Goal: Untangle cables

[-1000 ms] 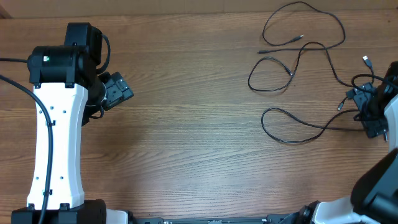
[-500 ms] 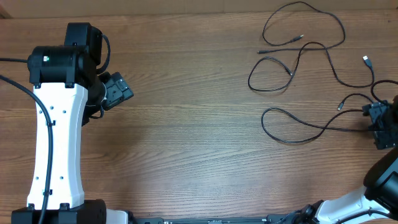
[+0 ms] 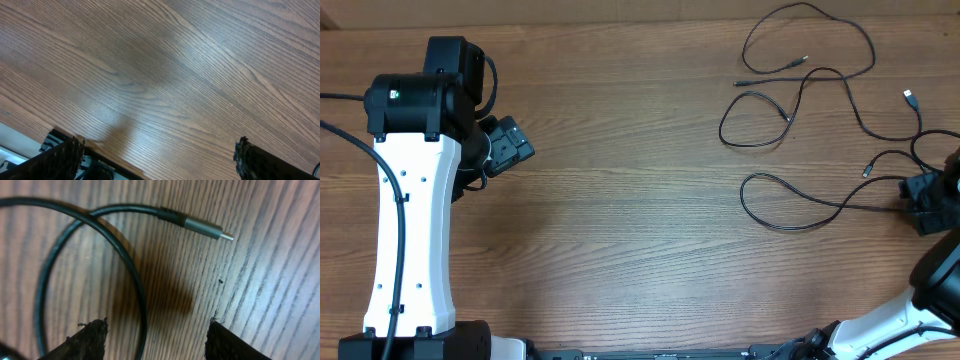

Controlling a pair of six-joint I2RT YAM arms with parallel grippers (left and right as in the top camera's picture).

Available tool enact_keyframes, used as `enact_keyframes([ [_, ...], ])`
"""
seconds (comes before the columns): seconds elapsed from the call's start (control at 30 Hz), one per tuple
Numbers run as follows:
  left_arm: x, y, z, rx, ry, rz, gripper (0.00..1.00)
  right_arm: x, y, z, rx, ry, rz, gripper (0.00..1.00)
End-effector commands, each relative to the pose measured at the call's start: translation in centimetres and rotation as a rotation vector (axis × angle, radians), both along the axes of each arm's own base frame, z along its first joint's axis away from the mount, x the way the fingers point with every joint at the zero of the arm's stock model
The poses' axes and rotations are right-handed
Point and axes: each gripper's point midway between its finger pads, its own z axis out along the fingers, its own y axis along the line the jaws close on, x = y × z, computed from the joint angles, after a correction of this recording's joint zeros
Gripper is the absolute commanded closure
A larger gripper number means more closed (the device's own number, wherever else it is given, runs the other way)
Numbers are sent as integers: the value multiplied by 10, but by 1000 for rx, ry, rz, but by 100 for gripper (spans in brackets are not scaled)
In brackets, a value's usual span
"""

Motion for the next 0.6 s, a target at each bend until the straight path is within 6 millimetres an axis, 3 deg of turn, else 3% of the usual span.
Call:
enact_keyframes([
  [0.0, 0, 0, -2, -1, 6, -5, 1, 1, -3, -7, -5, 20, 2, 37],
  [0.4, 0, 0, -2, 0, 6, -5, 1, 8, -7, -7, -22, -8, 2, 59],
  [0.47, 0, 0, -2, -1, 6, -5, 1, 10, -6, -7, -15, -19, 4, 70],
  [0.57, 0, 0, -2, -1, 6, -5, 1, 14, -2, -7, 9, -43, 9, 74],
])
